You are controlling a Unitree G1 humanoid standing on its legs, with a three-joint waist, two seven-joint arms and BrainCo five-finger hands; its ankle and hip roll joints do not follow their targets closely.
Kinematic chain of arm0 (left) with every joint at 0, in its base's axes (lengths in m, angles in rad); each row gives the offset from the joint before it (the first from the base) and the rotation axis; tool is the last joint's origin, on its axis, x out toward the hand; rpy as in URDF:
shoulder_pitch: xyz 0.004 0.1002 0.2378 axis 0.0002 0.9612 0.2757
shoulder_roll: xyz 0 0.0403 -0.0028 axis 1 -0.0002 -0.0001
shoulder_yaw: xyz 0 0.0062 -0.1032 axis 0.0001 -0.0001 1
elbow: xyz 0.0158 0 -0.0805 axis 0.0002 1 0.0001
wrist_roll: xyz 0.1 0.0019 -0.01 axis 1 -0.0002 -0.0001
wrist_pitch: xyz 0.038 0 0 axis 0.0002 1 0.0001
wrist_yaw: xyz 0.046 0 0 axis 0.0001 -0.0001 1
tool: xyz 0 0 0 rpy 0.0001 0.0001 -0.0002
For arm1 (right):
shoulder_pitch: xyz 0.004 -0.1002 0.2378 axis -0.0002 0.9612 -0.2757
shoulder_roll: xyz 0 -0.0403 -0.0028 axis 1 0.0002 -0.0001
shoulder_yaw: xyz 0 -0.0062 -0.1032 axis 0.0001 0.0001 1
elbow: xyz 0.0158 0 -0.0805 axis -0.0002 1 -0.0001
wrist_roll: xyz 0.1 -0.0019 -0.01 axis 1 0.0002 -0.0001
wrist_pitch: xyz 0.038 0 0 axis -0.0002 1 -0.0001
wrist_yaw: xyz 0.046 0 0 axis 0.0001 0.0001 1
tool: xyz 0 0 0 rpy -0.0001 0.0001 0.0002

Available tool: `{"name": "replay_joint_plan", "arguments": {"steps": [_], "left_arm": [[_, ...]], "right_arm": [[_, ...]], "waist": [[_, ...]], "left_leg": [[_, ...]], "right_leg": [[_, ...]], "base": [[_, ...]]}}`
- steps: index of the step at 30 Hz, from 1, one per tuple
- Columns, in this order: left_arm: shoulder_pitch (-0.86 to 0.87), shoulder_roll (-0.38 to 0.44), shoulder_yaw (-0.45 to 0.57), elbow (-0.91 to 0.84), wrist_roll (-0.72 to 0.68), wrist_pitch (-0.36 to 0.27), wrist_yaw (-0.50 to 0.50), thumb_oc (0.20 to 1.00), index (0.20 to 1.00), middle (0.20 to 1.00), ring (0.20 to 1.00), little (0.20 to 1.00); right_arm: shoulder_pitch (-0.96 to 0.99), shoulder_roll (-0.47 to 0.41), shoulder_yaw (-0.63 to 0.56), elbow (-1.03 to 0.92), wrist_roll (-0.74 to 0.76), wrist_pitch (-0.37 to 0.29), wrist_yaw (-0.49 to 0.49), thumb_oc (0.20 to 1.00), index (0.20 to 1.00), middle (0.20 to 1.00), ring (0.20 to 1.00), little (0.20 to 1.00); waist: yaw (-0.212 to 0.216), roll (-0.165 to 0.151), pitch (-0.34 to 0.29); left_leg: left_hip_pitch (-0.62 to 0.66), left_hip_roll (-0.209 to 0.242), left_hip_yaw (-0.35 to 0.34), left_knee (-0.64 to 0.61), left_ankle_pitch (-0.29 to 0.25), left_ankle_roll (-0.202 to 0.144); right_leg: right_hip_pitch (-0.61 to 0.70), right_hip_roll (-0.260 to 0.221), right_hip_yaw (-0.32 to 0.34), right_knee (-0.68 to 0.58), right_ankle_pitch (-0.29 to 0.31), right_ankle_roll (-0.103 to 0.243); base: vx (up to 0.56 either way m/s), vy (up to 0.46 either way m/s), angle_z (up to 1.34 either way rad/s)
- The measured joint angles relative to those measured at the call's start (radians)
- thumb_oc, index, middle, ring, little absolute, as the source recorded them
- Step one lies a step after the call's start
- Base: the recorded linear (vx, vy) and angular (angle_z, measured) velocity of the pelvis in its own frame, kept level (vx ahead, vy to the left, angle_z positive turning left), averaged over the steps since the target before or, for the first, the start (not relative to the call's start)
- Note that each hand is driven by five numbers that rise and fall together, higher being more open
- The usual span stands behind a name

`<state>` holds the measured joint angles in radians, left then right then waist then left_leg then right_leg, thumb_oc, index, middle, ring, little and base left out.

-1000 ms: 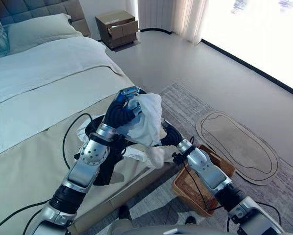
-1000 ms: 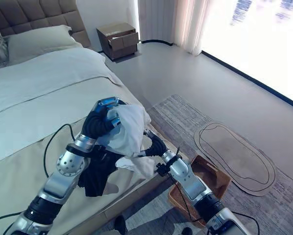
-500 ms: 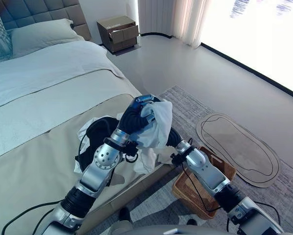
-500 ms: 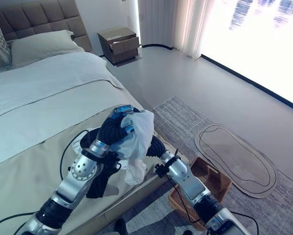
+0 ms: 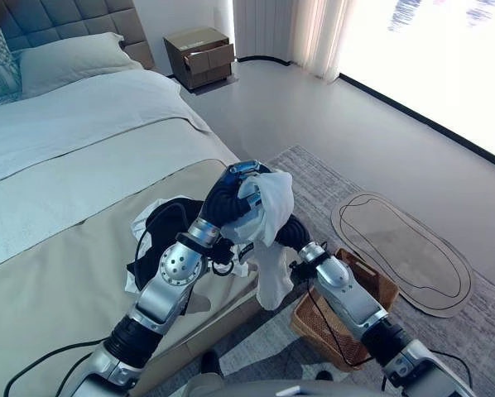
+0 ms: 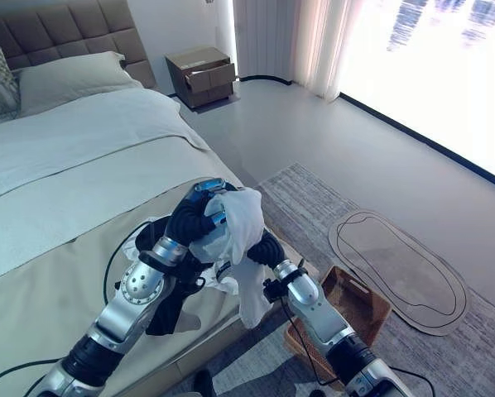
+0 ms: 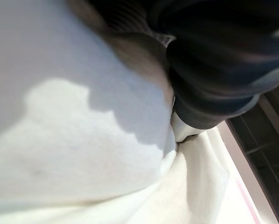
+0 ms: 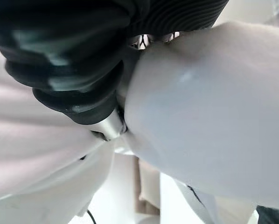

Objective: Pick up clothes into the bucket

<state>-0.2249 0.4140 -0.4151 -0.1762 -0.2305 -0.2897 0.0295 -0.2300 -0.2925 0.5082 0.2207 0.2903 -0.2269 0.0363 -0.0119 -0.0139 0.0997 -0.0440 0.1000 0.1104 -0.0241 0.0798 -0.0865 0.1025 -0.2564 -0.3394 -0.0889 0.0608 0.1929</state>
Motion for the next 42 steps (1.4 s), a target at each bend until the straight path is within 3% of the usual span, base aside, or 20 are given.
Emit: {"name": "replay_joint_plan", "arguments": {"steps": [2,4,5,14,20,26,32,38,42], "left_arm": [[0.005,0.001,0.005,0.002,0.000,0.000,0.001,0.200,0.200,0.200,0.200,0.200],[0.014,0.000,0.006,0.014,0.001,0.000,0.002,0.473,0.473,0.473,0.473,0.473],[0.022,0.000,0.006,0.029,0.002,0.000,0.005,1.000,1.000,1.000,1.000,1.000],[0.139,0.000,0.007,0.142,0.020,-0.012,0.007,1.000,1.000,1.000,1.000,1.000],[0.211,-0.001,0.005,0.276,0.029,-0.014,-0.015,1.000,1.000,1.000,1.000,1.000],[0.255,0.010,0.015,0.413,0.140,-0.008,-0.015,1.000,1.000,1.000,1.000,1.000],[0.325,0.016,0.116,0.415,0.089,-0.011,-0.032,1.000,1.000,1.000,1.000,1.000],[0.323,0.009,0.122,0.415,0.003,-0.018,-0.050,1.000,1.000,1.000,1.000,1.000],[0.258,-0.007,0.121,0.389,-0.065,-0.049,-0.044,1.000,1.000,1.000,1.000,1.000]], "right_arm": [[0.017,-0.002,-0.015,0.000,0.008,-0.001,0.000,0.200,0.200,0.200,0.200,0.200],[0.045,-0.001,-0.051,-0.001,0.017,-0.002,-0.001,0.200,0.200,0.200,0.200,0.200],[0.063,-0.004,-0.078,-0.001,0.019,-0.002,-0.003,0.200,0.200,0.200,0.200,0.200],[0.208,-0.021,-0.258,0.000,0.097,-0.008,-0.060,0.200,0.200,0.200,0.200,0.200],[0.243,-0.022,-0.352,0.000,0.132,-0.037,-0.091,0.200,0.200,0.200,0.200,0.200],[0.258,-0.022,-0.497,0.030,0.132,-0.071,-0.155,0.200,0.200,0.200,0.200,0.200],[0.261,-0.029,-0.577,0.095,0.130,-0.099,-0.200,0.200,0.200,0.200,0.200,0.200],[0.255,-0.047,-0.575,0.155,0.041,-0.095,-0.244,0.200,0.200,0.200,0.200,0.200],[0.159,-0.103,-0.571,0.225,-0.004,-0.095,-0.283,0.200,0.200,0.200,0.200,0.200]], "waist": [[-0.001,0.000,0.000],[0.000,0.000,0.000],[-0.001,0.000,0.000],[-0.006,-0.001,0.000],[-0.032,-0.003,-0.004],[-0.038,-0.006,-0.006],[-0.049,-0.016,-0.012],[-0.062,-0.016,-0.007],[-0.055,0.006,0.098]], "left_leg": [[0.000,0.000,0.000,0.000,0.000,0.000],[0.001,0.000,0.000,0.000,0.000,0.000],[0.001,0.000,0.000,-0.001,0.000,0.000],[0.031,0.002,0.025,-0.026,0.001,0.001],[0.036,0.003,0.029,-0.036,0.006,0.003],[0.053,0.005,0.041,-0.057,0.011,-0.003],[0.069,0.008,0.079,-0.062,0.011,-0.003],[0.069,0.008,0.110,-0.060,0.010,-0.004],[-0.030,0.018,0.106,0.047,-0.006,-0.007]], "right_leg": [[0.000,0.000,0.000,0.000,0.000,0.000],[0.001,0.000,0.000,0.000,0.000,0.000],[0.001,0.000,0.000,0.000,0.000,0.000],[-0.001,0.000,0.021,0.000,0.000,0.000],[-0.002,0.001,0.025,0.000,-0.001,0.001],[-0.005,0.003,0.034,0.000,-0.001,0.001],[-0.021,0.003,0.068,0.003,0.000,0.001],[-0.059,-0.003,0.103,0.032,0.000,0.004],[-0.155,-0.014,0.122,0.118,-0.013,0.007]], "base": [[0.00,0.000,0.00],[0.00,0.000,0.00],[0.00,0.000,0.00],[0.01,-0.007,-0.06],[0.00,-0.003,-0.02],[0.00,0.000,-0.05],[-0.02,0.013,-0.17],[-0.07,-0.016,-0.17],[-0.28,-0.027,-0.04]]}}
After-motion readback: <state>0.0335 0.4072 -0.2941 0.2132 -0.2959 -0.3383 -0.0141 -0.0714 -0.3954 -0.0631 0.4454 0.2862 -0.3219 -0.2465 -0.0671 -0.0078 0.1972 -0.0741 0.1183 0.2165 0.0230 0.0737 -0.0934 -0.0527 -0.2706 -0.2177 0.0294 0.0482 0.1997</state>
